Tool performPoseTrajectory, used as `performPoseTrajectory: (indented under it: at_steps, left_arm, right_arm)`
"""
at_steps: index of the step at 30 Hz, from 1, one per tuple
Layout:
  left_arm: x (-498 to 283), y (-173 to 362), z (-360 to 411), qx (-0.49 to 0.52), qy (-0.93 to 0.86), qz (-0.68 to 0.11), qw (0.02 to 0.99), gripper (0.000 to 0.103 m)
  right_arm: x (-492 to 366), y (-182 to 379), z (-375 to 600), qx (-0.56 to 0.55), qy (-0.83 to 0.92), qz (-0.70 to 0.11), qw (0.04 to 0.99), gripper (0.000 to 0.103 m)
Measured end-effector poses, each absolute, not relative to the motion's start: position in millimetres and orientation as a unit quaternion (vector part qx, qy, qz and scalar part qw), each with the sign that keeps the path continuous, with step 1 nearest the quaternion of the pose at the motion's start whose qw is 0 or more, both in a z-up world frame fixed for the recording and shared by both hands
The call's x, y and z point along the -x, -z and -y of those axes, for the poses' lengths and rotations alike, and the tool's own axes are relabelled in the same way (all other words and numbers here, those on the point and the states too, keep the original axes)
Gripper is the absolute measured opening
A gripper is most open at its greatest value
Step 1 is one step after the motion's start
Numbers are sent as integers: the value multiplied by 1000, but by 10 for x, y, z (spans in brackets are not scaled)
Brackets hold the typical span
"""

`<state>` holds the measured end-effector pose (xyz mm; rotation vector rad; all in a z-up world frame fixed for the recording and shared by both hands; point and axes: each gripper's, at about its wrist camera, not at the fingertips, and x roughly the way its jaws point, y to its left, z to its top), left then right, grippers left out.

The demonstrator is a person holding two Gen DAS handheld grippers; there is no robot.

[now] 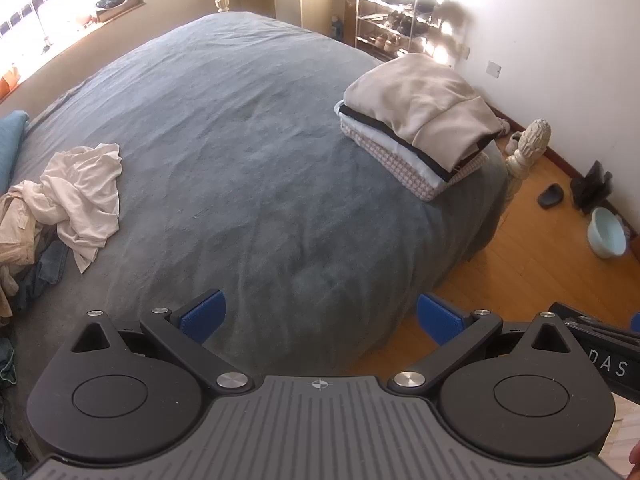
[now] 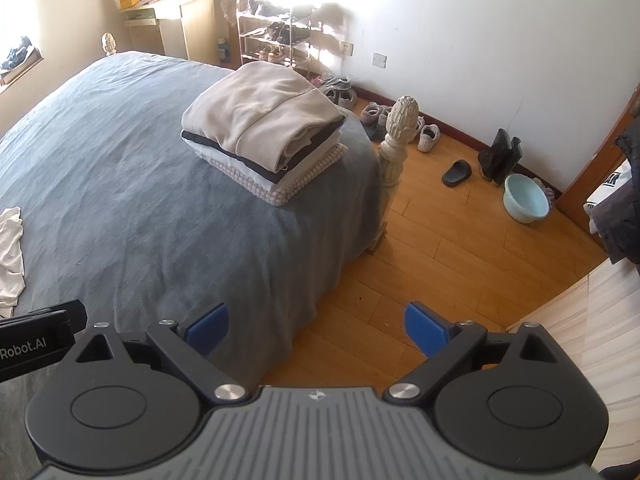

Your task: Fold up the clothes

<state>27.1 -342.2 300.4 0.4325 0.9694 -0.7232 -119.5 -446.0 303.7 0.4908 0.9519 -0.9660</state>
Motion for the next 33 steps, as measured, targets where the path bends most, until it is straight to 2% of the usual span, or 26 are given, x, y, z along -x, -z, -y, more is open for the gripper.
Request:
performPoseTrajectory:
  at_steps: [33]
  left_arm:
    - [-274,-2999,3412,-199,334,-452,803,103]
  right_arm:
    - [1187,-3010,4463,-220,441,-440,751,98]
